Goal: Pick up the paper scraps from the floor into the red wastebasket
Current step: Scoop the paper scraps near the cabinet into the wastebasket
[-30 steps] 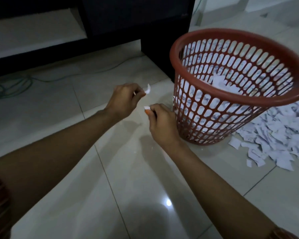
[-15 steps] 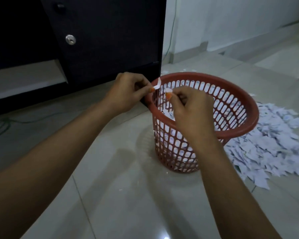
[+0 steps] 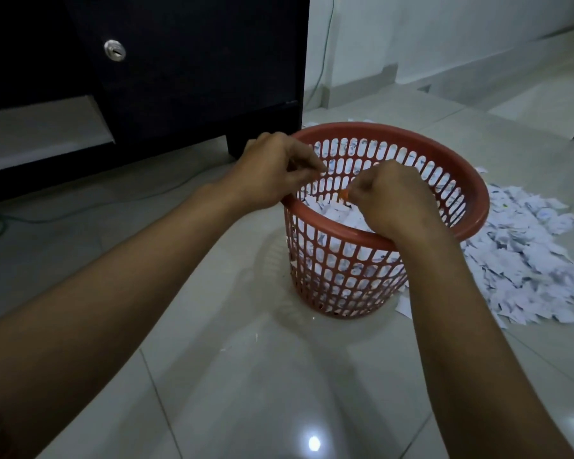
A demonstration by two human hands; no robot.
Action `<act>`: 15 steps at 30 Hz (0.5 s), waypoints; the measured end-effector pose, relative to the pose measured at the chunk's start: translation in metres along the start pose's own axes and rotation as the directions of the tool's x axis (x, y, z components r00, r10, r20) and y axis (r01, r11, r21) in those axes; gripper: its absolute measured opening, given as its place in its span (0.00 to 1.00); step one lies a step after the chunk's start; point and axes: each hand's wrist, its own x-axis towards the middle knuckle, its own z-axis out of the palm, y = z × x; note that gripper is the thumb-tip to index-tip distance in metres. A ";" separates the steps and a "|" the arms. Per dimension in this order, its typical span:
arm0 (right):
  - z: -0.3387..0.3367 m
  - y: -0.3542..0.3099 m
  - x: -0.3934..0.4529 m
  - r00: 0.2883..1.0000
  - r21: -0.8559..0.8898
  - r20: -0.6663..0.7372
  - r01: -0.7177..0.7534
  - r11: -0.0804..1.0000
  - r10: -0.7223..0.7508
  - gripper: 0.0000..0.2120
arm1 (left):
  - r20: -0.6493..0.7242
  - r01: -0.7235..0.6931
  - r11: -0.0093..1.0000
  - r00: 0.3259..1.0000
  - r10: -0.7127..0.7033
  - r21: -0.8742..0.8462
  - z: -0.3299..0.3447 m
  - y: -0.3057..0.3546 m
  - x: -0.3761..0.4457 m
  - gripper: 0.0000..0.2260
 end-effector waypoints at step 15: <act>0.087 -0.064 -0.038 0.850 0.340 -0.306 0.519 0.784 -0.429 0.05 | -0.176 0.147 0.988 0.972 -0.154 -0.049 0.002 -0.088 -0.076 0.05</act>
